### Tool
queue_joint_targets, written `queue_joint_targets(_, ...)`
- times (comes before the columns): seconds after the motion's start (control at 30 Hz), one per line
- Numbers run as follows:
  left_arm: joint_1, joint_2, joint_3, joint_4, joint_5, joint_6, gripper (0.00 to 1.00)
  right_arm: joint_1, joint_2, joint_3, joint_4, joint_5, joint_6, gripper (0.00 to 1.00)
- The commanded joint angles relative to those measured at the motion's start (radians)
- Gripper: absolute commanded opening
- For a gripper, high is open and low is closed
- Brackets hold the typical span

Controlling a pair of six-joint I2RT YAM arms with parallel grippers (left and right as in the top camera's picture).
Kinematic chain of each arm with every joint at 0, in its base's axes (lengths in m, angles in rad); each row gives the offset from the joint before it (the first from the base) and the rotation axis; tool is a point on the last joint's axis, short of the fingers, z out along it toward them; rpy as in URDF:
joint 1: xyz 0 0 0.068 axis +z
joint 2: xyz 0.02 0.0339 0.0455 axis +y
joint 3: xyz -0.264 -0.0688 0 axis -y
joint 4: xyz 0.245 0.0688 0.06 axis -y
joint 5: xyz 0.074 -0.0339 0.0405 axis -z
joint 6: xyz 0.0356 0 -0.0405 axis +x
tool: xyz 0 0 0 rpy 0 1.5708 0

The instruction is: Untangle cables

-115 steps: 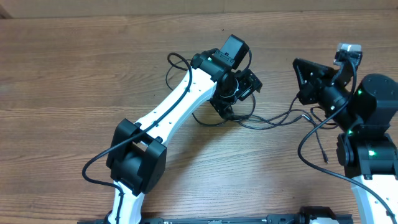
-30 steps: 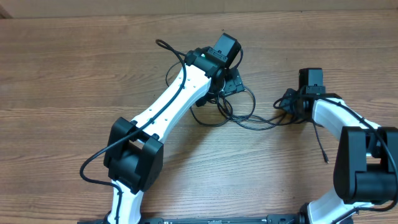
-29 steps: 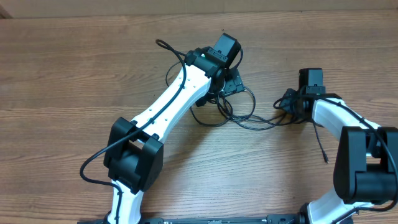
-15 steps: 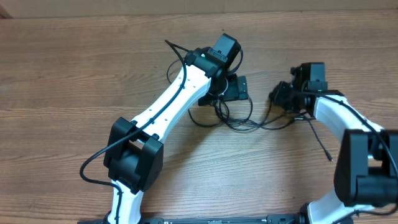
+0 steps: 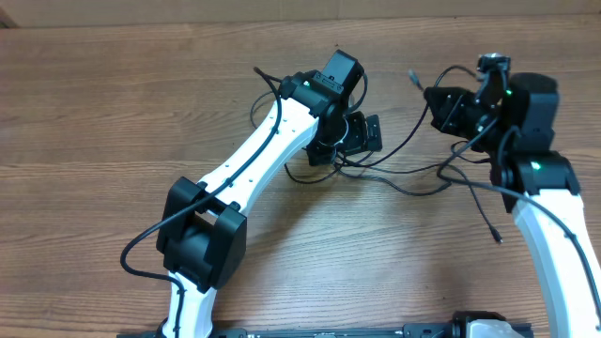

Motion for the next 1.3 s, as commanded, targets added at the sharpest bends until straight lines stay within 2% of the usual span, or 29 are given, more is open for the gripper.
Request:
queue_joint_targets(0.0, -0.003, -0.026, -0.005, 0.002, 0.085, -0.079, 0.99, -0.002, -0.066, 0.027, 0.017, -0.002, -0.006, 0.04)
queue_joint_targets(0.07, -0.008, -0.026, -0.005, -0.003, 0.112, -0.107, 1.00, -0.002, -0.091, 0.027, 0.023, 0.019, -0.006, 0.04)
queue_joint_targets(0.2, -0.021, -0.026, -0.005, -0.029, 0.111, -0.165, 0.94, -0.002, -0.120, 0.027, 0.024, 0.058, -0.006, 0.04)
queue_joint_targets(0.4, -0.043, -0.025, -0.005, -0.042, 0.107, -0.175, 0.89, -0.002, -0.140, 0.027, 0.023, 0.056, -0.005, 0.04)
queue_joint_targets(0.63, -0.074, 0.006, -0.005, -0.039, 0.073, -0.231, 0.91, -0.002, -0.163, 0.027, 0.018, 0.054, -0.002, 0.04)
queue_joint_targets(0.83, -0.080, 0.100, -0.005, -0.019, 0.077, -0.319, 0.93, -0.002, -0.200, 0.027, 0.019, 0.044, -0.003, 0.04)
queue_joint_targets(0.97, -0.080, 0.154, -0.005, 0.006, 0.077, -0.324, 0.84, -0.002, -0.215, 0.027, 0.019, 0.044, -0.003, 0.04)
queue_joint_targets(1.1, -0.078, 0.169, -0.005, 0.008, 0.076, -0.320, 0.86, -0.002, -0.217, 0.027, 0.019, 0.049, -0.008, 0.04)
queue_joint_targets(1.27, -0.048, 0.169, -0.005, 0.007, 0.075, -0.320, 0.96, -0.002, -0.221, 0.027, 0.018, 0.059, -0.033, 0.04)
